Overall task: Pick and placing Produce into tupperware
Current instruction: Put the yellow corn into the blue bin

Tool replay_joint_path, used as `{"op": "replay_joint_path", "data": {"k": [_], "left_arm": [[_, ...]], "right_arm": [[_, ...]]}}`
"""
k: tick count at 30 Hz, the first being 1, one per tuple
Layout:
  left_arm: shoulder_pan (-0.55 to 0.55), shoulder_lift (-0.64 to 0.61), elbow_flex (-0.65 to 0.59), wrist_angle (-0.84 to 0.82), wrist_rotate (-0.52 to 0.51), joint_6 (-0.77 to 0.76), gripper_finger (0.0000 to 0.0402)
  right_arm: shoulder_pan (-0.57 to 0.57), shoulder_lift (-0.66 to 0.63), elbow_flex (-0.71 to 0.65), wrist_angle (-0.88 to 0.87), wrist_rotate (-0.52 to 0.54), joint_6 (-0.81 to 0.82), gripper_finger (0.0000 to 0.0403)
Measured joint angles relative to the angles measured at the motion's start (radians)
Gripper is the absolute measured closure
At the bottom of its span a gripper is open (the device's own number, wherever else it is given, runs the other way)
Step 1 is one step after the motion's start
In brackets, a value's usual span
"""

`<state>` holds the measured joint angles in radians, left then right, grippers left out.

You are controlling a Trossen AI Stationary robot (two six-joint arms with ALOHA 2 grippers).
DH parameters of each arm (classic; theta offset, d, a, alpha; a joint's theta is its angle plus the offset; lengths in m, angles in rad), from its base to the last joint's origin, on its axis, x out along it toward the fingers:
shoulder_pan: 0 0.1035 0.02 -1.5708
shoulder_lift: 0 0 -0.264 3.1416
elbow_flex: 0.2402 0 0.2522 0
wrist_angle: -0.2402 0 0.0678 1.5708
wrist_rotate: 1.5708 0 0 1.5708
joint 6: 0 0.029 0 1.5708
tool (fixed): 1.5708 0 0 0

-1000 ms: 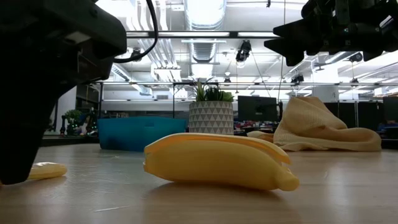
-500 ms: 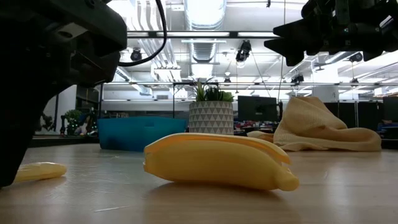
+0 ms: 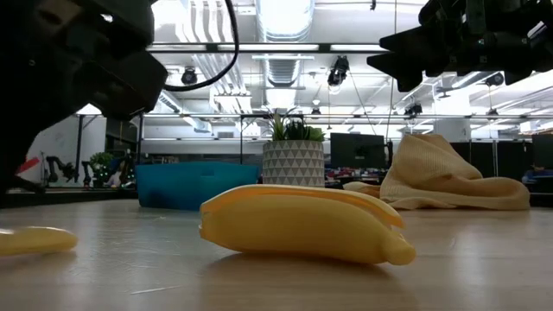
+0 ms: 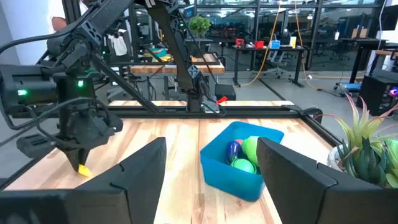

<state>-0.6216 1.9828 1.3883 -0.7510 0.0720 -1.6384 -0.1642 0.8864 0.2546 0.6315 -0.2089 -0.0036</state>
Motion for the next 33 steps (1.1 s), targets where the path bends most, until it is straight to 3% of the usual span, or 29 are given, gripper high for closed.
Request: {"op": "replay_joint_path", "data": {"k": [8,20,27,33], "left_arm": [[0.001,-0.005,0.040,0.000,-0.010,0.094,0.0398],[0.007,-0.068,0.043,0.170,-0.253,0.341,0.0398],[0.010,-0.115,0.016,0.480,-0.387,0.676,0.0398],[0.014,-0.173,-0.005,0.728,-0.439,1.015,0.0398]], "right_arm": [[0.000,0.000,0.000,0.000,0.000,0.003,0.0165],[0.000,0.000,0.000,0.000,0.000,0.003,0.0162],[0.000,0.000,0.000,0.001,0.000,0.003,0.0164],[0.000,0.000,0.000,0.003,0.000,0.010,0.0158]]}}
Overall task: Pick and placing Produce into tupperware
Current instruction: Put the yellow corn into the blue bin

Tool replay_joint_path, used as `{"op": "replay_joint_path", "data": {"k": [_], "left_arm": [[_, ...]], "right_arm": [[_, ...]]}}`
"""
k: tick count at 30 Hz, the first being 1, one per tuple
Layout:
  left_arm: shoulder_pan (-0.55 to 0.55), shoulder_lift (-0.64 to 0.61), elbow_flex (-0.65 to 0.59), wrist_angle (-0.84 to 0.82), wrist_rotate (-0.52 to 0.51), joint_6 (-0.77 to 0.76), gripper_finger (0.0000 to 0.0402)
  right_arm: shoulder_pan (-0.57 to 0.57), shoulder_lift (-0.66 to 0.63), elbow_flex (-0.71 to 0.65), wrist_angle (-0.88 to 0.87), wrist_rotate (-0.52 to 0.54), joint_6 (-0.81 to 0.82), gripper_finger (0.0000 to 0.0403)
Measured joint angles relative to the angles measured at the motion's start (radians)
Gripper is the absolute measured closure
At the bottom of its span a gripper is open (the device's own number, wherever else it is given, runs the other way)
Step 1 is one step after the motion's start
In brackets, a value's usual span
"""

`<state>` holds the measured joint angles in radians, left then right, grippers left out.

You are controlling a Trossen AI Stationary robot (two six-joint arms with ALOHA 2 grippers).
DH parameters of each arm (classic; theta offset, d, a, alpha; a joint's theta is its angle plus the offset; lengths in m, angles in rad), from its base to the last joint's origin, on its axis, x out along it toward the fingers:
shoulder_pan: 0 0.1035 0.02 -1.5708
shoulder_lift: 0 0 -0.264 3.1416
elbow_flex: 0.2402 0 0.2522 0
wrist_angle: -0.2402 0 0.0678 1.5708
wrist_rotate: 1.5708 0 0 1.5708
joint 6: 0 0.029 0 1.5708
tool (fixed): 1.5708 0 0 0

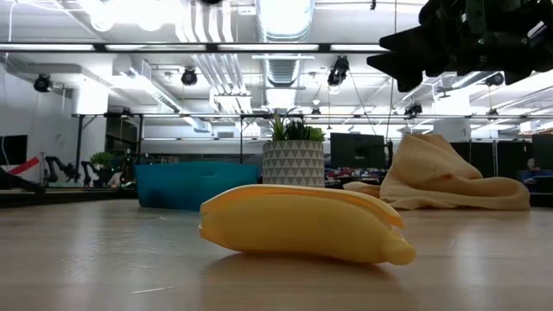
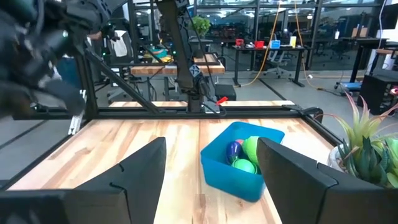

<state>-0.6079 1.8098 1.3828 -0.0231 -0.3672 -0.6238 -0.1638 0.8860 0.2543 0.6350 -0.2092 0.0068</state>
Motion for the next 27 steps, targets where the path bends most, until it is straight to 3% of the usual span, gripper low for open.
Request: {"op": "replay_joint_path", "data": {"k": [9,15,19,27], "left_arm": [[-0.001,-0.144,-0.002,0.063,-0.155,0.408,0.0398],[0.007,-0.232,-0.049,0.064,-0.236,0.561,0.0398],[0.022,-0.314,-0.158,0.153,-0.287,0.594,0.0398],[0.056,-0.526,-0.524,0.461,-0.258,0.639,0.0398]], "right_arm": [[0.000,0.000,0.000,-0.003,0.000,0.001,0.0164],[0.000,0.000,0.000,-0.004,-0.001,0.001,0.0159],[0.000,0.000,0.000,-0.013,-0.001,0.001,0.0161],[0.000,0.000,0.000,-0.020,-0.002,0.001,0.0162]]}}
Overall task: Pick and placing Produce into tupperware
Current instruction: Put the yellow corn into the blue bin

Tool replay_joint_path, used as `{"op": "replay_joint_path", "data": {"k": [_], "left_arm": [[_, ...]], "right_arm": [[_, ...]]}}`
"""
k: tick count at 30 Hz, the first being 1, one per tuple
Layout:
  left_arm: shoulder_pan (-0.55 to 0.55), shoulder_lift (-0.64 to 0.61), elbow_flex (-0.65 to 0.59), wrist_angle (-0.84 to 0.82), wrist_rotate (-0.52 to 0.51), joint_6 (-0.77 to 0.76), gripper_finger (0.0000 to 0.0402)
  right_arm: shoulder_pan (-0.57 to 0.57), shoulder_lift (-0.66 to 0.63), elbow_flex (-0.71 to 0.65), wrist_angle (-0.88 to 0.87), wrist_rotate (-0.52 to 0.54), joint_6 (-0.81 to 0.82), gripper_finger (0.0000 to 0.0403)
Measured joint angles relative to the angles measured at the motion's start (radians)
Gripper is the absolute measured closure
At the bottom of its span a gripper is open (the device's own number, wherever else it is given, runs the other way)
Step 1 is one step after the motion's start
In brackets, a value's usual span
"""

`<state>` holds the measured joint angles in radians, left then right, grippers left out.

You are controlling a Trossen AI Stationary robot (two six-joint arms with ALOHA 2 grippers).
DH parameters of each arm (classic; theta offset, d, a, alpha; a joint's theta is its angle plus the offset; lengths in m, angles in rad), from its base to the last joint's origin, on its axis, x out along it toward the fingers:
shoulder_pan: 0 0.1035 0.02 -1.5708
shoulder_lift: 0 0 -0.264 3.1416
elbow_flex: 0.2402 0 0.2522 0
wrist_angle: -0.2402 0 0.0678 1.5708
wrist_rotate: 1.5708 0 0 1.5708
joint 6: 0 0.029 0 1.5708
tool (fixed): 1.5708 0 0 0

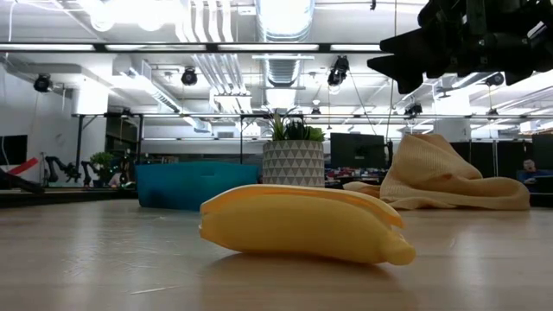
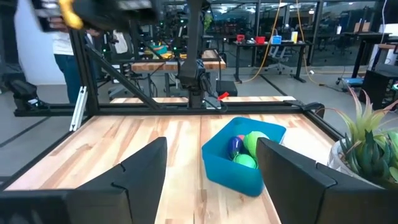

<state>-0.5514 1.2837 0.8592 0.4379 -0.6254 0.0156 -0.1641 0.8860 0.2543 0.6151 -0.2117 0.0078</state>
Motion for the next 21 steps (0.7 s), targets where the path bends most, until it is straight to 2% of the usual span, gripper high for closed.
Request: {"op": "replay_joint_path", "data": {"k": [4,10,17,21], "left_arm": [[0.049,-0.126,-0.188,0.080,0.003,-0.059,0.0398],[0.170,-0.283,-0.392,0.078,-0.002,-0.200,0.0398],[0.349,-0.353,-0.506,0.055,-0.007,-0.347,0.0398],[0.443,-0.344,-0.525,-0.038,0.000,-0.435,0.0398]], "right_arm": [[0.000,0.000,0.000,-0.001,0.001,-0.001,0.0158],[0.000,0.000,0.000,0.002,0.003,0.000,0.0164],[0.000,0.000,0.000,0.002,0.003,-0.005,0.0160],[0.000,0.000,0.000,0.002,0.003,-0.006,0.0159]]}}
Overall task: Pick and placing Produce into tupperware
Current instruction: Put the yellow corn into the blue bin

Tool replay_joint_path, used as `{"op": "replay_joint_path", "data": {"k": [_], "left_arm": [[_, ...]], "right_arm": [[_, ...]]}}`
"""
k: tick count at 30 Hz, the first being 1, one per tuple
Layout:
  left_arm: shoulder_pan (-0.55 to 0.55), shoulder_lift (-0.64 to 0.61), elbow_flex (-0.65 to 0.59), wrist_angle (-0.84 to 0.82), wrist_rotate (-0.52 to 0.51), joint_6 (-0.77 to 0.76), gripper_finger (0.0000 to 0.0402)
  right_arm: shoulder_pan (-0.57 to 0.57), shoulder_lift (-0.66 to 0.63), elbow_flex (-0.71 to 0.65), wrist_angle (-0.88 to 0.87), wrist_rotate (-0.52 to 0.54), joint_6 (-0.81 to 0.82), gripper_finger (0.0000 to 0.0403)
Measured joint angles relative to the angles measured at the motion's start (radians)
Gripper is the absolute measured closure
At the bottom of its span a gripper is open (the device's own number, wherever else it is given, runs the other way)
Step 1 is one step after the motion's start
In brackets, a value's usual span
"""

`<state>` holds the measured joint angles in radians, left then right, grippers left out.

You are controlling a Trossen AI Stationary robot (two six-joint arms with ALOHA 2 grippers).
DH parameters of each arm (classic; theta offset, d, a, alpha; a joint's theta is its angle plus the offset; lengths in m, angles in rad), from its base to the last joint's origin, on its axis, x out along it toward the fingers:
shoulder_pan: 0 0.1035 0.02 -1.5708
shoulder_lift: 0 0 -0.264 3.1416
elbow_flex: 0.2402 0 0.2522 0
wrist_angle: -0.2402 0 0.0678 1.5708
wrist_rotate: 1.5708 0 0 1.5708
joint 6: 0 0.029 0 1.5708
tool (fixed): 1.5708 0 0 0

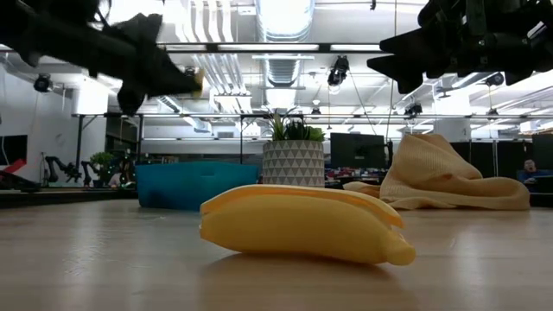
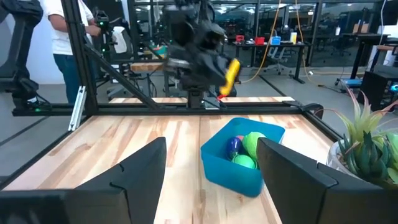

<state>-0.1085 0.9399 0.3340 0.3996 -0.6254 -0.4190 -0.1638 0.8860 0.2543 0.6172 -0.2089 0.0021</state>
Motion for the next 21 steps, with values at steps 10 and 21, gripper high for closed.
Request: {"op": "replay_joint_path", "data": {"k": [10,21], "left_arm": [[0.134,0.080,0.012,-0.109,0.019,-0.140,0.0398],[0.202,0.194,0.134,-0.432,0.013,-0.280,0.0399]], "right_arm": [[0.000,0.000,0.000,-0.001,0.000,-0.002,0.0162],[0.000,0.000,0.000,-0.001,0.000,-0.002,0.0164]]}}
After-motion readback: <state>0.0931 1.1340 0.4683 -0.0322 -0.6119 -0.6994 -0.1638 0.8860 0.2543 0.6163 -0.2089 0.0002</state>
